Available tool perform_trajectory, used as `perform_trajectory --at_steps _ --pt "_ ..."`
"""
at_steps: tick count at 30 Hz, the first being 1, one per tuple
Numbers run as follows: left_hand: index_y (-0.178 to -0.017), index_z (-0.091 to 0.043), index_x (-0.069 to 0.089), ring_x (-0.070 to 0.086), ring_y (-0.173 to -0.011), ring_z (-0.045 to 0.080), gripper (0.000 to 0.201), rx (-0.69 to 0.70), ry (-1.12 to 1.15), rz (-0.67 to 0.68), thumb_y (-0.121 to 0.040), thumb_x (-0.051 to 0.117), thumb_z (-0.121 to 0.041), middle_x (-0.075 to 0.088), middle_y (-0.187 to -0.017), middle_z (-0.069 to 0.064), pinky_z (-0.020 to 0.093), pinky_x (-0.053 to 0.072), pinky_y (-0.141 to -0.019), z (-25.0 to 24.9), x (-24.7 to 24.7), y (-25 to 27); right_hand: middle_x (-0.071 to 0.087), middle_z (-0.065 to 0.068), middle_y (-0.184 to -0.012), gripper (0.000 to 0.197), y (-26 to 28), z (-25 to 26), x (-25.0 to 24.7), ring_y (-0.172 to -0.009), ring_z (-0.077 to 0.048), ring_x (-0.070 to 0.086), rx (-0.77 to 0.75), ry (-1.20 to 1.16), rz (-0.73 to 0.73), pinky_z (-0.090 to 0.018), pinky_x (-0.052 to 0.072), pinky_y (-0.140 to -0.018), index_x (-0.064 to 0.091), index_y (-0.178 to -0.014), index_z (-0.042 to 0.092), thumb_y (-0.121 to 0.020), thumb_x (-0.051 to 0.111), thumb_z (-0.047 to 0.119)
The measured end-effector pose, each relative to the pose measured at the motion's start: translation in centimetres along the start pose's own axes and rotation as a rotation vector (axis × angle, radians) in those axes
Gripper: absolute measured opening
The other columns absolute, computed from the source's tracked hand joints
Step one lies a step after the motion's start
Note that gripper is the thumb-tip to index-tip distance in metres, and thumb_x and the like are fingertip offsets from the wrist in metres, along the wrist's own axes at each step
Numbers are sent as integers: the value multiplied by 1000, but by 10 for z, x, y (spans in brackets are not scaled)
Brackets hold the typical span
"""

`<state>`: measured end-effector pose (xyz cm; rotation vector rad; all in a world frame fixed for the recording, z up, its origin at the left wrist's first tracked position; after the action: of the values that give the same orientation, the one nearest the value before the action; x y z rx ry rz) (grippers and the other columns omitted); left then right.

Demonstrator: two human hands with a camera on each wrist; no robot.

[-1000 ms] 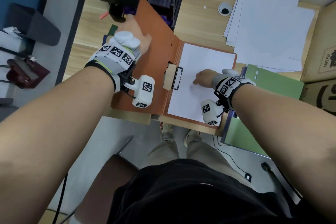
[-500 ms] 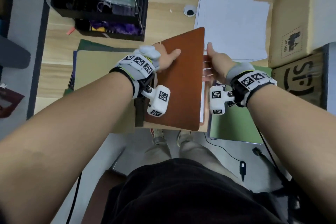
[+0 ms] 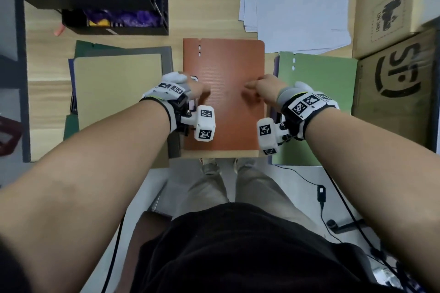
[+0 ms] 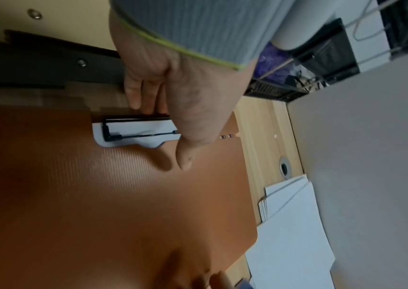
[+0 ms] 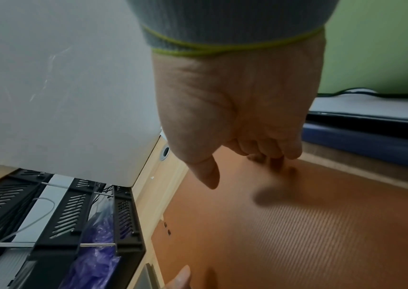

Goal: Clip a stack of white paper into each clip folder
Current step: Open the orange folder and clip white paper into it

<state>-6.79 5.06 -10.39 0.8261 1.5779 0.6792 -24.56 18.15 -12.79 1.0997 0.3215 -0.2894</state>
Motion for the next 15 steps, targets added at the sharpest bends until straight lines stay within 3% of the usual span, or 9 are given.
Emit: perform_trajectory --at_steps 2,4,5,8,11,13,15 --pt "-126 -4 54 58 -114 31 76 -52 17 39 -79 68 -62 61 -124 11 32 44 -93 8 0 -9 60 -9 -110 47 -2 -1 -1 -92 -21 53 4 -13 -5 -28 41 -79 57 -130 6 -94 61 35" --pt "-121 -8 58 67 -98 30 119 -53 84 29 -37 66 -92 69 -111 7 40 51 -93 19 0 -26 61 -8 -97 39 -1 0 -2 -76 -18 55 27 -65 -25 -24 41 -63 56 -120 5 -93 63 32" --pt "-115 -11 61 69 -91 30 126 -50 127 0 -24 61 -98 72 -103 6 43 53 -90 23 1 -38 61 -8 -96 37 0 0 -4 -75 -19 55 32 -74 -34 -25 41 -59 55 -119 6 -93 64 31" --pt "-97 -13 65 71 -80 29 118 -17 178 -49 -25 47 -105 74 -82 6 43 54 -86 24 -1 -49 63 -10 -110 52 0 1 -7 -99 -25 62 8 -73 -43 -32 51 -77 52 -133 2 -91 66 29" --pt "-98 -15 68 71 -76 25 120 36 275 -122 -21 49 -105 74 -78 4 41 57 -84 10 -14 -44 62 -15 -119 62 6 8 -16 -107 -32 64 -1 -70 -41 -42 54 -94 44 -141 5 -91 67 33" --pt "-100 -12 60 65 -79 19 103 83 342 -147 -39 63 -96 67 -82 -1 34 53 -84 -8 -32 -9 62 -12 -121 70 9 14 -27 -103 -28 63 -20 -77 -66 -40 51 -97 42 -142 8 -86 69 40" --pt "-102 -16 51 57 -79 17 71 122 405 -126 -66 72 -74 57 -84 -3 31 44 -79 -23 -46 11 62 -7 -124 74 11 19 -43 -102 -23 59 -51 -99 -135 -38 49 -96 43 -141 14 -80 71 46"
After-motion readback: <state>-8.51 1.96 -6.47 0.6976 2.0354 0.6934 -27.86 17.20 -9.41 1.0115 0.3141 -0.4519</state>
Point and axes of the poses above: each hand's wrist, its own y-axis away from the middle knuckle, its own x-axis out of the palm, z = x × y, the point moved 2 cm from there along -y, towards the middle knuckle
